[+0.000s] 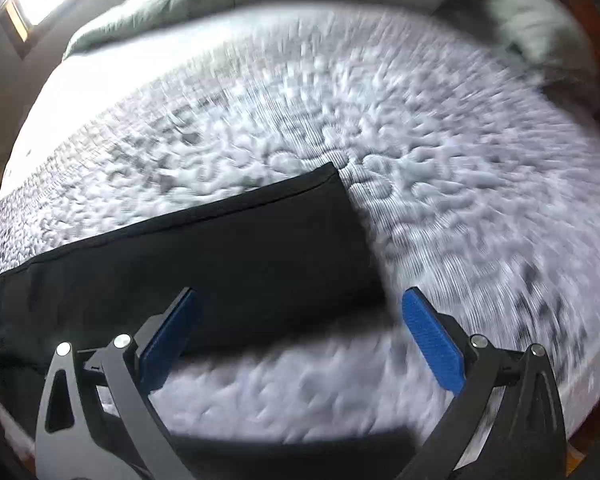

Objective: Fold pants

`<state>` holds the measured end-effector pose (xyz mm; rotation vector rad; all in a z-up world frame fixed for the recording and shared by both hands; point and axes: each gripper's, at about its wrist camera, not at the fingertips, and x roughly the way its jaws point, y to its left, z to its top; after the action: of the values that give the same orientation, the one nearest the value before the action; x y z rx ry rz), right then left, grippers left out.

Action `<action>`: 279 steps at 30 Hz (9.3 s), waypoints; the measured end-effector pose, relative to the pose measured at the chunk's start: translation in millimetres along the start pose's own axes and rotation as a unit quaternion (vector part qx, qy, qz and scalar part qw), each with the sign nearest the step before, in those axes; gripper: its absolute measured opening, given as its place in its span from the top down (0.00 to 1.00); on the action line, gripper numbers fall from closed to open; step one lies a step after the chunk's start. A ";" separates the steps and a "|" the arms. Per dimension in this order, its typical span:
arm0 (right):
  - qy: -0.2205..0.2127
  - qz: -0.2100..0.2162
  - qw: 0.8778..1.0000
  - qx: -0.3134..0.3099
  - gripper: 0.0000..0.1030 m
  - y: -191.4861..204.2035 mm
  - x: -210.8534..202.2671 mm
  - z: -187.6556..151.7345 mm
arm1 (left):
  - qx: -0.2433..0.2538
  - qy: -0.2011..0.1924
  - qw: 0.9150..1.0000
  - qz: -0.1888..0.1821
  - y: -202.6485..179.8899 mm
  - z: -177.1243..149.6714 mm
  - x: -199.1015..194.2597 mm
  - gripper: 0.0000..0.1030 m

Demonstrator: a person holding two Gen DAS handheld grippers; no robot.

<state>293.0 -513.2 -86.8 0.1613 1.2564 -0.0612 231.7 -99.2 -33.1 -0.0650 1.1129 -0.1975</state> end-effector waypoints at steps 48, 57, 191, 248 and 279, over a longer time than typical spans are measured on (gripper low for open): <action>-0.201 0.154 0.967 -0.034 0.96 -50.7 -77.1 -53.4 | 0.274 -0.016 0.956 -0.102 -110.6 -21.6 -10.2 0.94; -0.162 0.119 0.980 0.004 0.90 -62.9 -59.1 -164.1 | 0.277 -0.014 0.959 -0.052 -136.7 -140.5 -0.9 0.93; -0.005 0.119 0.993 -0.007 0.43 148.9 -56.3 -225.9 | -0.280 0.000 0.956 -0.091 92.1 -222.9 -36.6 0.90; 0.080 0.088 0.973 -0.197 0.29 298.5 -20.1 -264.0 | -0.328 -0.043 0.943 0.025 213.6 -269.4 -76.9 0.82; 0.078 0.121 0.954 -0.262 0.28 398.4 -11.3 -239.5 | -0.142 -0.028 0.984 0.101 213.6 -188.6 -64.0 0.21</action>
<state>117.7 -83.3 -112.8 -0.1446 1.3600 0.5032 62.2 131.3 -92.1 -0.2097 1.0772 0.1452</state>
